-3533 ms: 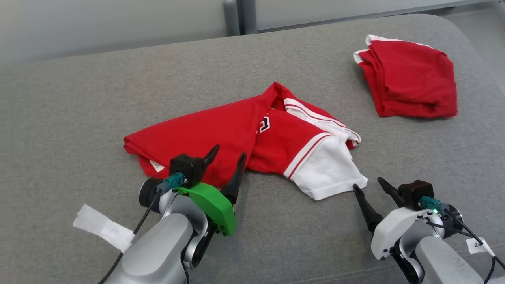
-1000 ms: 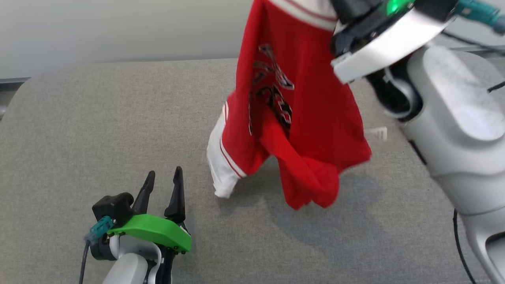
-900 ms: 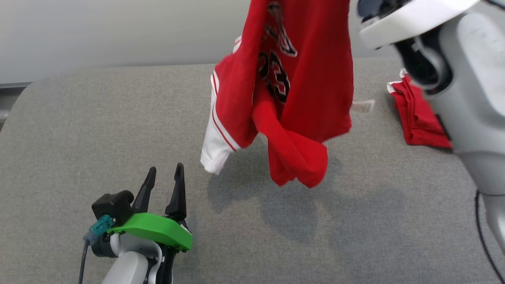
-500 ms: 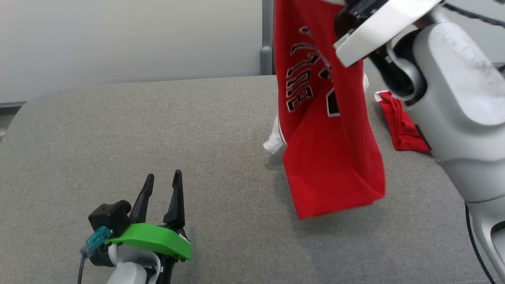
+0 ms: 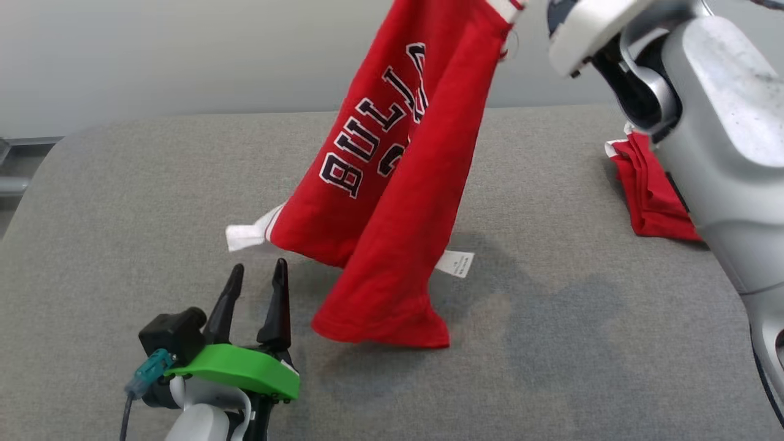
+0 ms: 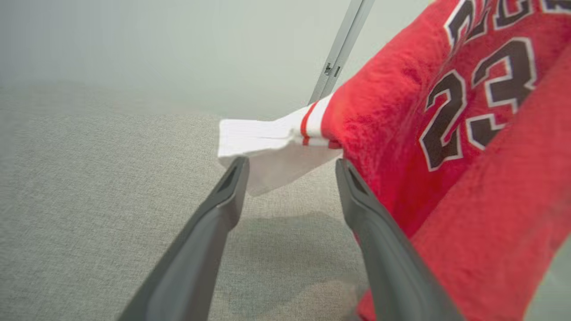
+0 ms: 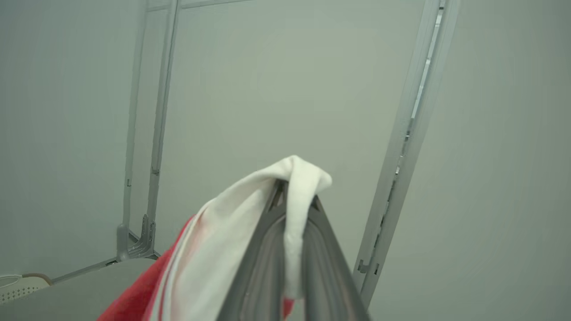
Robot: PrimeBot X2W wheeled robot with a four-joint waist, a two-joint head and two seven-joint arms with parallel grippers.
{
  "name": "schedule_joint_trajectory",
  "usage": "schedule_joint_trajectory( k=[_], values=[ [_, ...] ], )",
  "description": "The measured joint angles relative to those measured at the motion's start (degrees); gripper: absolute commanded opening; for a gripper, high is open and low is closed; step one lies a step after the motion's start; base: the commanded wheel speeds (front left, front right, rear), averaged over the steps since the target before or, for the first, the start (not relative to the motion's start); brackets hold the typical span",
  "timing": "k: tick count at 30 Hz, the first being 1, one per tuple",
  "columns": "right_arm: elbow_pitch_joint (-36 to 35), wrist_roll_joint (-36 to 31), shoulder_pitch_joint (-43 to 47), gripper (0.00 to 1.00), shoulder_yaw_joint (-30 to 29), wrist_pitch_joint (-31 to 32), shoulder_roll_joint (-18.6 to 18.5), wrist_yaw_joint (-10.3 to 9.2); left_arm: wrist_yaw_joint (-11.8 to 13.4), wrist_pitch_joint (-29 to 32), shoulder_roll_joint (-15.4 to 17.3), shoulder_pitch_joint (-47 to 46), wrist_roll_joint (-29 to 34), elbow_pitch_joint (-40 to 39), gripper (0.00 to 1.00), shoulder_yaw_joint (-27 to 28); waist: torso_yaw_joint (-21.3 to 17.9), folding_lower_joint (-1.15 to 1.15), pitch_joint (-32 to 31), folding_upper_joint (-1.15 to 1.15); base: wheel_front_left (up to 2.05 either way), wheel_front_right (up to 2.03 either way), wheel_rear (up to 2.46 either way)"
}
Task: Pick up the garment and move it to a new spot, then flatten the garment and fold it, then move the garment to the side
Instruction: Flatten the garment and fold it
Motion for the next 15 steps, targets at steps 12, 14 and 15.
schedule_joint_trajectory(
  k=[12, 14, 15],
  values=[
    [14.0, 3.4, 16.5, 0.00, 2.0, 3.5, -0.9, -0.60, -1.8, 0.2, 0.0, 0.0, 1.0, -0.3, 1.00, -3.7, 0.6, 0.00, 3.5, 0.00, 0.00, 0.00, 0.00],
    [14.3, 3.5, 16.3, 0.00, 2.0, 3.2, -0.5, -0.37, -3.1, 1.5, -0.1, 0.0, 0.5, 0.9, 1.00, -6.8, 0.1, 0.00, 4.0, 0.00, 0.00, 0.00, 0.00],
    [14.6, 3.6, 16.2, 0.00, 2.0, 2.6, 0.1, -0.34, -4.6, 3.3, -0.1, 0.0, 0.1, 2.0, 1.00, -9.8, -0.5, 0.00, 4.5, 0.00, 0.00, 0.00, 0.00]
  ],
)
